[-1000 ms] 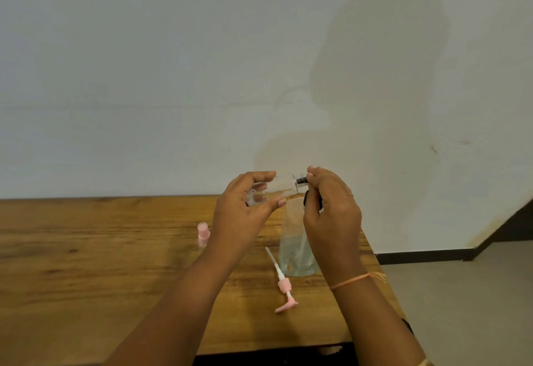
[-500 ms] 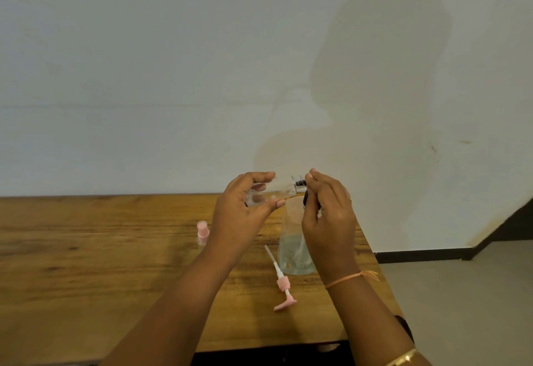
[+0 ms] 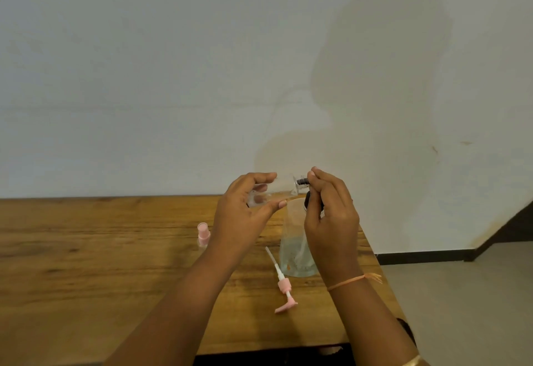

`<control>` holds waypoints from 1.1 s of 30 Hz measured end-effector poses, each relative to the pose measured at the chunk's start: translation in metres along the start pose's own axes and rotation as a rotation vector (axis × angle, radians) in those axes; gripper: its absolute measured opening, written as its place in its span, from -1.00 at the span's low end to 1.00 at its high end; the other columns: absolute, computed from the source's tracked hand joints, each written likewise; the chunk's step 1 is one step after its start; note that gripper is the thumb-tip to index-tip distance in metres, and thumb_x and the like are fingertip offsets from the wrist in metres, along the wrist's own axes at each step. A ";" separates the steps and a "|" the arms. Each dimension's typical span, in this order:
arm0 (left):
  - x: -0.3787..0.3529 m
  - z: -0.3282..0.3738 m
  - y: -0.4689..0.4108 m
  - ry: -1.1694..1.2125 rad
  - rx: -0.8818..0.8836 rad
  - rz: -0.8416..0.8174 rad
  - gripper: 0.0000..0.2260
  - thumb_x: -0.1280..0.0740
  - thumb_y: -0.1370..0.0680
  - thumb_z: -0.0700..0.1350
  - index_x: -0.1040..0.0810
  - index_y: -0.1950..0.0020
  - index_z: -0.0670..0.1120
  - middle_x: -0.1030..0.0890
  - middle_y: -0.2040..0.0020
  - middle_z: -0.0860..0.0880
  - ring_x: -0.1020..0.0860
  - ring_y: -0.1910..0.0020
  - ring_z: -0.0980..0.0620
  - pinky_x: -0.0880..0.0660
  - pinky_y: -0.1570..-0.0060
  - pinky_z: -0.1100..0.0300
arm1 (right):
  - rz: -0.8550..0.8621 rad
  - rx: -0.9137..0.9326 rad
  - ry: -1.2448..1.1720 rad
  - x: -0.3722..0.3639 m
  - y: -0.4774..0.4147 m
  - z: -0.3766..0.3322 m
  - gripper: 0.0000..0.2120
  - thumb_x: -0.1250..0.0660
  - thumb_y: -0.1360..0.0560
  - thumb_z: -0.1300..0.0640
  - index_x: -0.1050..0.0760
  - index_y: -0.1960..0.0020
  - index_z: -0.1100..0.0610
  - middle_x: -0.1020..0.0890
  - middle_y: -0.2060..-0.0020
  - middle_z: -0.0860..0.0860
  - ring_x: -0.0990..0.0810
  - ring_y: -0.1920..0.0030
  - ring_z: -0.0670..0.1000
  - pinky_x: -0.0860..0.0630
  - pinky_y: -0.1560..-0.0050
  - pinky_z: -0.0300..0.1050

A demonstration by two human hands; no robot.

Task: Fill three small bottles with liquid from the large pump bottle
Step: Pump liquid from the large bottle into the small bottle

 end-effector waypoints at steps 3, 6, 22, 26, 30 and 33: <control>0.000 -0.002 0.000 0.006 0.000 -0.001 -0.66 -0.50 -0.38 -0.13 -0.51 -0.04 0.17 -0.54 -0.08 0.19 -0.51 -0.09 0.23 -0.49 0.02 0.34 | -0.016 0.008 -0.009 -0.004 0.002 0.004 -0.77 -0.29 -0.46 0.40 -0.55 -0.10 0.33 -0.61 -0.04 0.17 -0.56 -0.12 0.05 -0.44 -0.18 -0.26; -0.001 -0.003 0.002 0.018 0.006 -0.002 -0.65 -0.50 -0.37 -0.13 -0.49 -0.01 0.21 -0.55 -0.07 0.19 -0.52 -0.08 0.25 -0.49 0.06 0.39 | -0.028 0.009 0.007 -0.006 0.000 0.005 -0.77 -0.30 -0.45 0.42 -0.55 -0.09 0.32 -0.61 -0.02 0.17 -0.57 -0.10 0.06 -0.48 -0.14 -0.18; 0.001 0.001 0.001 0.008 -0.018 0.004 -0.65 -0.50 -0.37 -0.14 -0.49 -0.03 0.20 -0.53 -0.06 0.21 -0.50 -0.06 0.28 -0.46 0.10 0.50 | -0.002 0.049 0.059 0.002 0.000 0.003 -0.77 -0.30 -0.44 0.38 -0.58 -0.08 0.30 -0.64 -0.02 0.14 -0.52 -0.10 -0.06 -0.38 -0.27 -0.02; 0.000 -0.003 0.000 0.013 -0.011 0.012 -0.65 -0.51 -0.36 -0.15 -0.52 -0.03 0.17 -0.55 -0.07 0.18 -0.52 -0.09 0.24 -0.50 -0.02 0.32 | -0.012 0.068 0.053 -0.003 0.000 0.012 -0.79 -0.29 -0.44 0.38 -0.58 -0.05 0.28 -0.65 0.00 0.13 -0.59 -0.08 0.03 -0.33 -0.33 0.16; -0.001 -0.002 0.001 0.009 -0.021 0.005 -0.64 -0.50 -0.37 -0.13 -0.50 -0.03 0.21 -0.55 -0.07 0.20 -0.51 -0.09 0.29 -0.50 -0.04 0.31 | 0.008 0.032 -0.003 0.000 0.001 0.006 -0.77 -0.30 -0.43 0.38 -0.58 -0.07 0.29 -0.65 0.00 0.13 -0.53 -0.10 -0.05 -0.40 -0.25 0.12; 0.000 -0.001 0.001 -0.019 -0.021 0.003 -0.65 -0.49 -0.38 -0.12 -0.49 -0.05 0.20 -0.53 -0.06 0.24 -0.49 -0.08 0.32 -0.48 0.00 0.42 | 0.017 0.049 0.043 0.005 -0.004 0.000 -0.77 -0.31 -0.42 0.35 -0.59 -0.06 0.29 -0.66 0.00 0.12 -0.53 -0.14 0.00 -0.45 -0.19 -0.04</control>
Point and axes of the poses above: each hand's wrist, its own y-axis away from the middle knuckle, its own x-axis out of the back of the hand, z = x × y, the point moved 1 cm from there along -y, towards the middle knuckle
